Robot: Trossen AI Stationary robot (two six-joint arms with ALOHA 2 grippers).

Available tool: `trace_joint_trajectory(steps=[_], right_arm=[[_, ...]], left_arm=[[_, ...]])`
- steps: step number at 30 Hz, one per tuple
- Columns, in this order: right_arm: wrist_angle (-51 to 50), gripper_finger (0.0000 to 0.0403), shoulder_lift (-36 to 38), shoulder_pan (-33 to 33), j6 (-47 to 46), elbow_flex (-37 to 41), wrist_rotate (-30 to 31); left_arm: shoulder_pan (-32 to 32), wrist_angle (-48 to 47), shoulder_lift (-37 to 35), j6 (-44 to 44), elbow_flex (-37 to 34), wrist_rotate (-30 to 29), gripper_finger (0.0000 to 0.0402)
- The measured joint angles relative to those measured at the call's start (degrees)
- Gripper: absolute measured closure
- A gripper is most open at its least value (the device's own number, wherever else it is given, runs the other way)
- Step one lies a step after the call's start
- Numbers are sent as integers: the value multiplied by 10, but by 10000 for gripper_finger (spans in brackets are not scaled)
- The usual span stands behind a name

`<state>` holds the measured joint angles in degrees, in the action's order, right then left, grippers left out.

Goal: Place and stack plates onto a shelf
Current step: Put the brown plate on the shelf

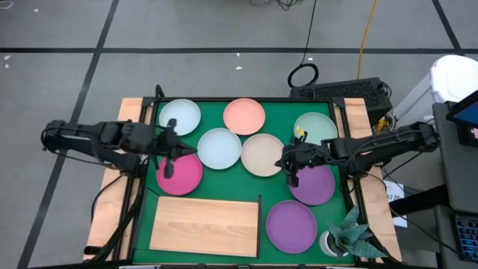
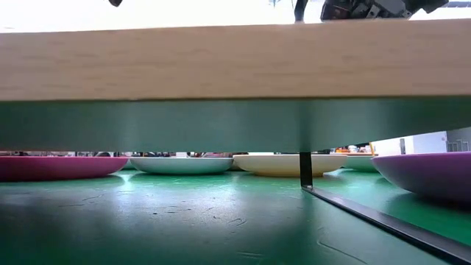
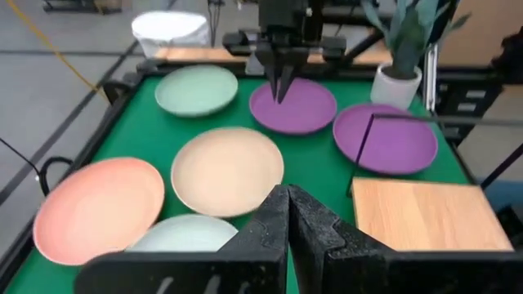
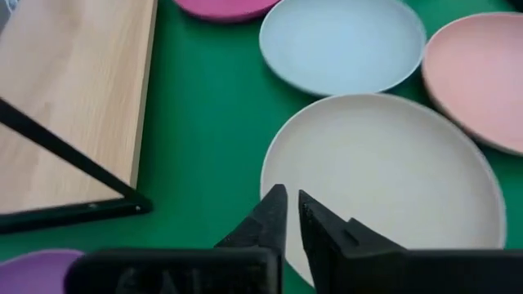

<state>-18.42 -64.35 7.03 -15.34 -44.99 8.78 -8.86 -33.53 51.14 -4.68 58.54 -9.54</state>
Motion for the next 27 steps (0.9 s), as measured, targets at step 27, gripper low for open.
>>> trace_joint_trajectory(steps=[27], right_arm=[[71,273,-237,0,210,0,5]], left_arm=[[-56,1,157,-36,0,-10,398]])
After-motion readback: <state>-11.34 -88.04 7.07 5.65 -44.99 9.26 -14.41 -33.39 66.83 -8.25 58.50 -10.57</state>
